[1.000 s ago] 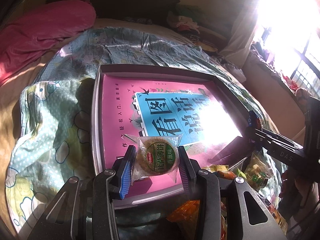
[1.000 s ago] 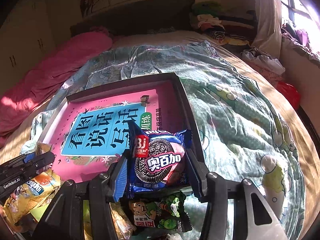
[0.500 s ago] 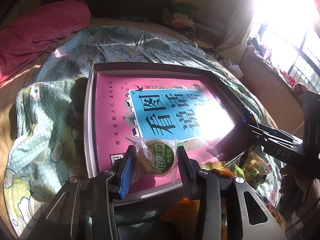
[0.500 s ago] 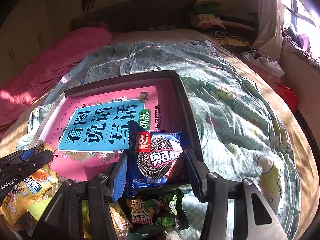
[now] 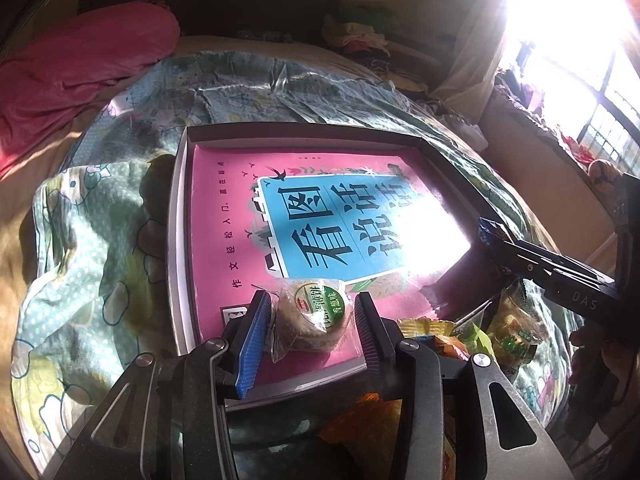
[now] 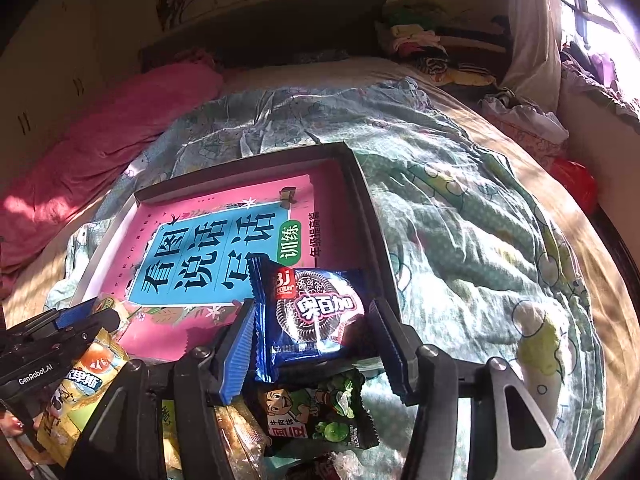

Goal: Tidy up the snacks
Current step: 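Lower the pastry into the tray with the left tool while the right tool releases the biscuit pack there, then withdraw both open tools from the tray toward the remaining snacks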

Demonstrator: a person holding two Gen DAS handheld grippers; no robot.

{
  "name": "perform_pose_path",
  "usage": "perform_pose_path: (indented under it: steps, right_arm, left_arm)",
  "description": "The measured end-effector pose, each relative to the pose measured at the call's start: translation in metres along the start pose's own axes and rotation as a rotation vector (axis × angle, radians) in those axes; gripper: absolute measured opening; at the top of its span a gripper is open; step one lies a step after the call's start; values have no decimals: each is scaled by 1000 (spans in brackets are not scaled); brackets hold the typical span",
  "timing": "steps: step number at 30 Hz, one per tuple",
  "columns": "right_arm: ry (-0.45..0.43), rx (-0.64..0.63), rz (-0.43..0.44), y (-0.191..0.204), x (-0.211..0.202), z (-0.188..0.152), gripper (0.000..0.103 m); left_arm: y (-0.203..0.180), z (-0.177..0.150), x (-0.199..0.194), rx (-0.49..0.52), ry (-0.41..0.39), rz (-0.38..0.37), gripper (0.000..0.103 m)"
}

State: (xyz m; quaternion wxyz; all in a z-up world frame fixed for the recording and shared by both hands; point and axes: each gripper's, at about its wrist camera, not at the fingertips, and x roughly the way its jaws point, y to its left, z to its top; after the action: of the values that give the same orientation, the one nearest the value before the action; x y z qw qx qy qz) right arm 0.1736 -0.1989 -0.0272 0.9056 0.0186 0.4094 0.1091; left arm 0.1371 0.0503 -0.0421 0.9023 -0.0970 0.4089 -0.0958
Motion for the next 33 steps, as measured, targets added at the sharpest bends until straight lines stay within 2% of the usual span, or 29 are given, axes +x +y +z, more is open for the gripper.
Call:
perform_pose_path:
  steps: [4,15,25,30,32,33]
  right_arm:
    - [0,11,5,-1,-3,0,58]
    - [-5,19,13,-1,-8,-2,61]
    - [-20,29,21,-3,-17,-2,63]
    - [-27,26,24,-2,-22,-2,64]
    - [-30,26,27,-1,-24,-2,64]
    - [-31,26,29,-1,-25,-2,64]
  left_arm:
    - [1,0,-1,-2,1,-3,52]
    - [5,3,-6,-30,8,-41,61]
    - [16,6,-12,-99,-6,-81,62]
    - [16,7,-17,-102,-17,-99,62]
    - [14,8,-20,-89,-27,-87,66]
    - [13,8,-21,-83,-33,-81,71]
